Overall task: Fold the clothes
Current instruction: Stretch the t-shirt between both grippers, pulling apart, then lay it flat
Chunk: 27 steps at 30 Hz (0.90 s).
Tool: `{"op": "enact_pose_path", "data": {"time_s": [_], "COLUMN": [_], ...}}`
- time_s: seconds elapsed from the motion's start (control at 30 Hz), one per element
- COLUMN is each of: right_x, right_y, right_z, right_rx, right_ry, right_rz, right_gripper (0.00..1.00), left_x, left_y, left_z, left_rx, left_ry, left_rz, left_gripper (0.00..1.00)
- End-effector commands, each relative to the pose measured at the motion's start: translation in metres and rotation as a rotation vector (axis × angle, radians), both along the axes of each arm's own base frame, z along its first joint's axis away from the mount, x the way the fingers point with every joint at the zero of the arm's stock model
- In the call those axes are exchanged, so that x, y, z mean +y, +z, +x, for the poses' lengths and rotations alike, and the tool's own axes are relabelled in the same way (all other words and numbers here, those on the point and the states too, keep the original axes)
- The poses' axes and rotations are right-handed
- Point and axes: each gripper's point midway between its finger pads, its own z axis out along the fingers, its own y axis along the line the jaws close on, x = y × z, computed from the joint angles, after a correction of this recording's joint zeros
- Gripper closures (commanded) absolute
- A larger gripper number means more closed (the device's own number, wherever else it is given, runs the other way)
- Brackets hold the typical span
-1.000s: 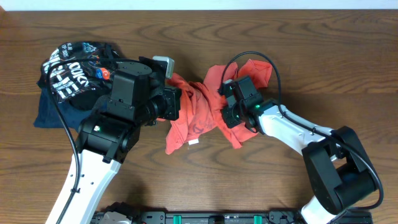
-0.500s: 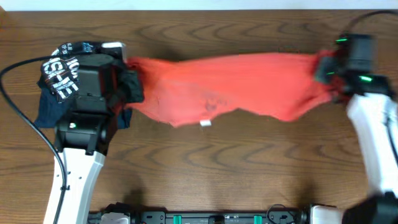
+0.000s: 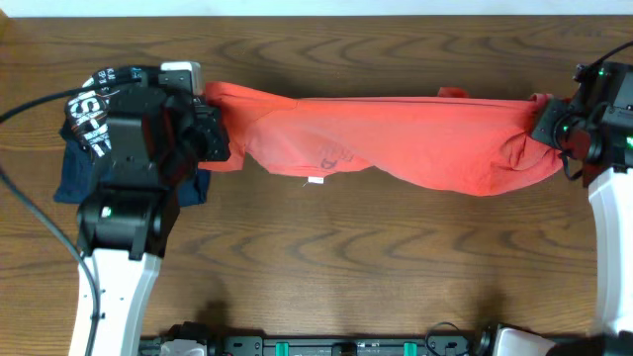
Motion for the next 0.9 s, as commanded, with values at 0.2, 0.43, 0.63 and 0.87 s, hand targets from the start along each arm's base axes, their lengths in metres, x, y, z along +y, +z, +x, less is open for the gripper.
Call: {"op": "enact_pose_path", "data": {"time_s": [0.2,0.43,0.63,0.87], "right_x": [-0.046,-0.041,-0.048,-0.074], "right_y": [0.140,0.167,0.147,0.088], "right_z": [-0.088,-0.135,-0.115,-0.027], "right_rx": [-0.251,-0.328,-0.249,-0.165], "right_ry": [-0.272,-0.327,-0.325,-0.389], "right_rz": [-0.282,-0.320,-0.311,-0.219], "right_gripper": [0.96,0.94,0.96,0.97], "left_x": [0.035,0.037,0.035,0.027], "left_y": [0.143,0.173,0.167,0.132], "left_z": [-0.078,-0.112,-0.064,0.074], "left_rx": [-0.429,-0.554,-0.527,-0.522], "left_ry": [0.133,0.136,0.136,0.135], "left_rz": [-0.002,-0.016,-0.003,-0.004], "left_gripper": [0.94,0.94,0.94,0.94]}}
